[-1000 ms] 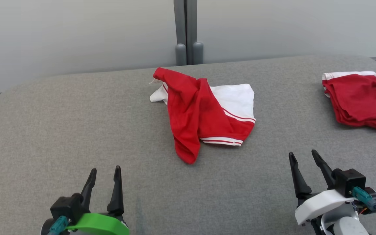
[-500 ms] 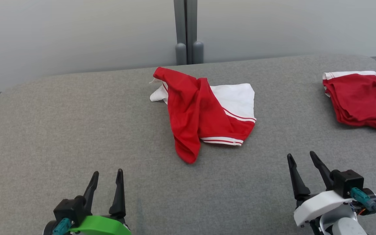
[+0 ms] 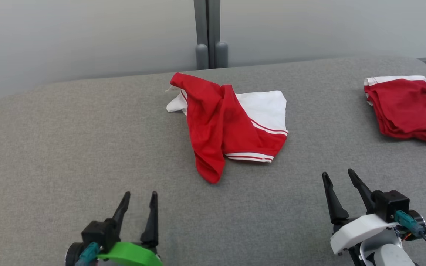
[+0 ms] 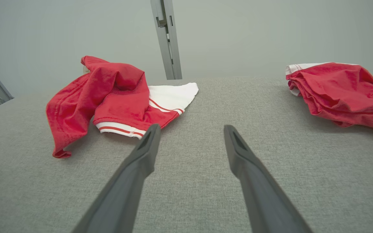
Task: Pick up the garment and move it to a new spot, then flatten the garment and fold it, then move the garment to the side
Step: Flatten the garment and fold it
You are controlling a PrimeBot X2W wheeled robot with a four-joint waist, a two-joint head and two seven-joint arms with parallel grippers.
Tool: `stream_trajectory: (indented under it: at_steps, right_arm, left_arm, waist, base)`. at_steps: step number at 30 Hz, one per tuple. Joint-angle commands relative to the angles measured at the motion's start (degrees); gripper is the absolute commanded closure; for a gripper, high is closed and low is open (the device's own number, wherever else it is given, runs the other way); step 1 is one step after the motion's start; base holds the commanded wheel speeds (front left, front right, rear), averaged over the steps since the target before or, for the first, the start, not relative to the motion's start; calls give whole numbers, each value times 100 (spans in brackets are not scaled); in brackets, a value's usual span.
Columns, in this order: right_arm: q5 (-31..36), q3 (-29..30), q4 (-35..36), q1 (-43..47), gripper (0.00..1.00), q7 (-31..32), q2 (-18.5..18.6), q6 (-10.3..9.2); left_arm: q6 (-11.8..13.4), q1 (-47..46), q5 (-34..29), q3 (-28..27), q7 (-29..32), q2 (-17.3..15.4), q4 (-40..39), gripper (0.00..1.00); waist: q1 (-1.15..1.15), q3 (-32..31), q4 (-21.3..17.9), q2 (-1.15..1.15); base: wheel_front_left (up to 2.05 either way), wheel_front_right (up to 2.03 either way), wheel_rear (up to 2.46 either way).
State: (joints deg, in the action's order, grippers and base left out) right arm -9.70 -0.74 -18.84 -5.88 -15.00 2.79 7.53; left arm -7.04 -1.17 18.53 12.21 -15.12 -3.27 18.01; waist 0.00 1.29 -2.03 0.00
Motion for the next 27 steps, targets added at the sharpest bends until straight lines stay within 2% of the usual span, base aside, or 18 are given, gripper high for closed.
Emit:
stream_trajectory:
  at_steps: [1,8,13,18,25,26,27]
  right_arm:
    - [-22,1,7,-66,0,-26,21,-8]
    - [-18,-171,-18,-250,0,-26,20,-8]
    - [-61,-284,25,-424,0,-26,20,-8]
    - [-83,-277,31,-558,0,-26,19,-8]
    - [-152,-194,65,-662,0,-26,18,-9]
    - [-164,-183,72,-666,0,-26,19,-9]
    - [-172,-169,78,-666,0,-26,19,-9]
  left_arm:
    - [-23,-185,-14,159,-3,1,71,0]
    - [-52,-918,183,1236,173,23,664,0]
    - [-54,-1463,317,1636,230,21,1172,0]
    - [64,-1912,232,1693,203,22,1715,0]
    - [305,-2341,277,1613,134,21,2241,0]
    - [327,-2386,297,1586,103,22,2273,14]
    - [363,-2425,306,1548,80,22,2282,52]
  waist:
    - [0,67,-55,0]
    - [0,353,-407,0]
    - [0,668,-803,0]
    - [0,975,-1111,0]
    - [0,1215,-1294,0]
    - [0,1231,-1299,0]
    - [0,1240,-1297,0]
  base:
    - [0,0,0]
    - [0,0,0]
    - [0,0,0]
    - [0,0,0]
    - [0,0,0]
    - [0,0,0]
    - [0,0,0]
